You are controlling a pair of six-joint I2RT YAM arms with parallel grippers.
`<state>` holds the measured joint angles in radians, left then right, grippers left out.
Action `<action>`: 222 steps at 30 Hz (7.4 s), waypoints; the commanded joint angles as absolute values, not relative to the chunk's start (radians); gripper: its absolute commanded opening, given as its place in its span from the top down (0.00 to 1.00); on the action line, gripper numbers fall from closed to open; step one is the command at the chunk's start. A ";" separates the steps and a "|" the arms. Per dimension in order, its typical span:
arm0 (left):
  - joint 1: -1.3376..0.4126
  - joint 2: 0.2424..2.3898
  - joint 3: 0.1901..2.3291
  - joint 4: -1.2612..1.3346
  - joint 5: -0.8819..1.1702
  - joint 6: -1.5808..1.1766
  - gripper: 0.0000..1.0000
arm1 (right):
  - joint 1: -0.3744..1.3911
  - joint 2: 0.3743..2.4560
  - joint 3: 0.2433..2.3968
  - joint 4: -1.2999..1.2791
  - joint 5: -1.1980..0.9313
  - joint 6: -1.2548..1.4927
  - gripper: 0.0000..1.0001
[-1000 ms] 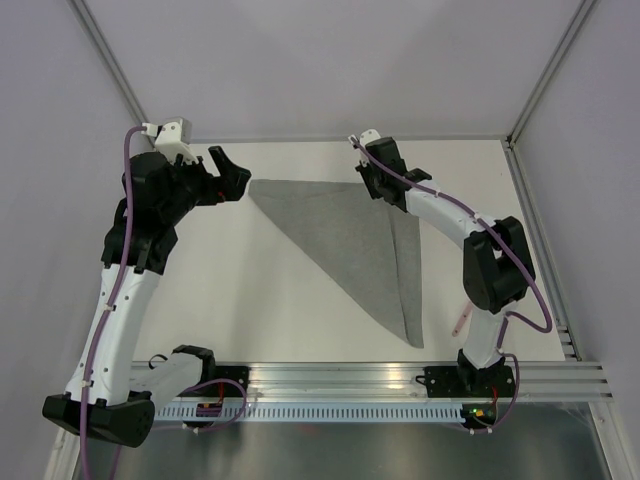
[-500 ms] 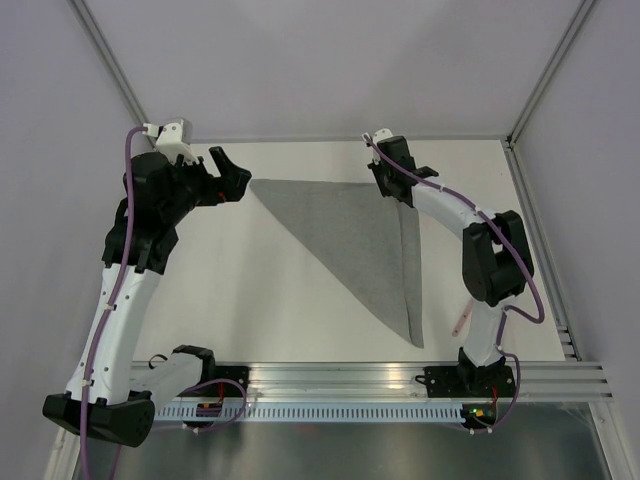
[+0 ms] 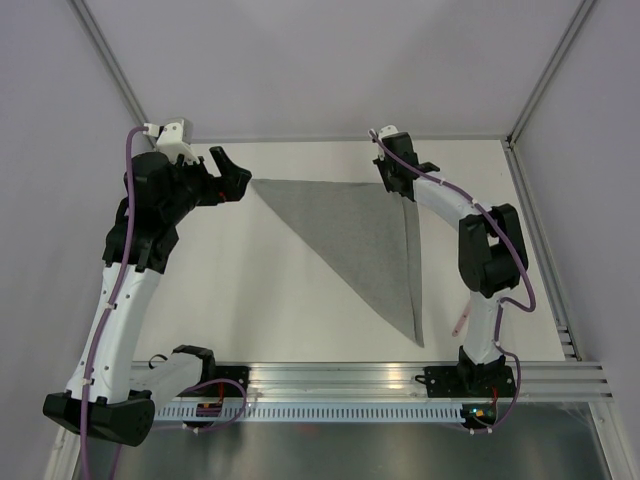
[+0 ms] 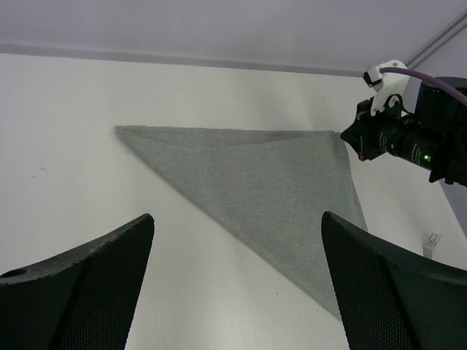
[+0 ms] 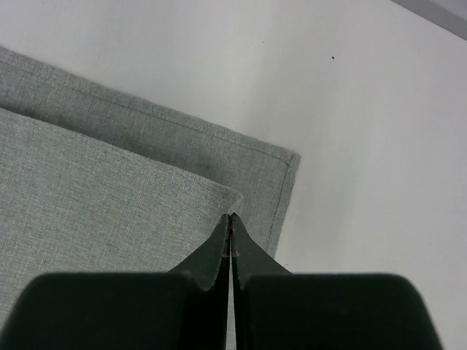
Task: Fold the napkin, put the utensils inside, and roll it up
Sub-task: Fold the napkin at the center of the board, then pick up the fork at the center of the board.
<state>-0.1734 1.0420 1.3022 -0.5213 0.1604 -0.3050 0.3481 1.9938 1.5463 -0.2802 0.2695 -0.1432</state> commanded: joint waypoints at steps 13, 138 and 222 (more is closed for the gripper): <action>-0.169 1.048 1.298 -0.500 0.179 -0.301 0.00 | 0.299 2.037 1.628 -0.259 0.318 -0.163 1.00; -0.229 1.520 1.037 0.066 0.194 -0.549 0.03 | 0.046 1.881 1.491 -0.495 0.146 -0.121 0.30; -0.265 1.638 1.118 0.077 -0.054 -0.489 0.12 | -0.282 1.482 0.910 -0.538 -0.112 -0.249 0.33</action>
<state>-0.2653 1.6829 1.0988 0.0753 -0.0353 -0.5323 -0.2874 1.4731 0.9073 -0.5591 -0.1326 -0.2409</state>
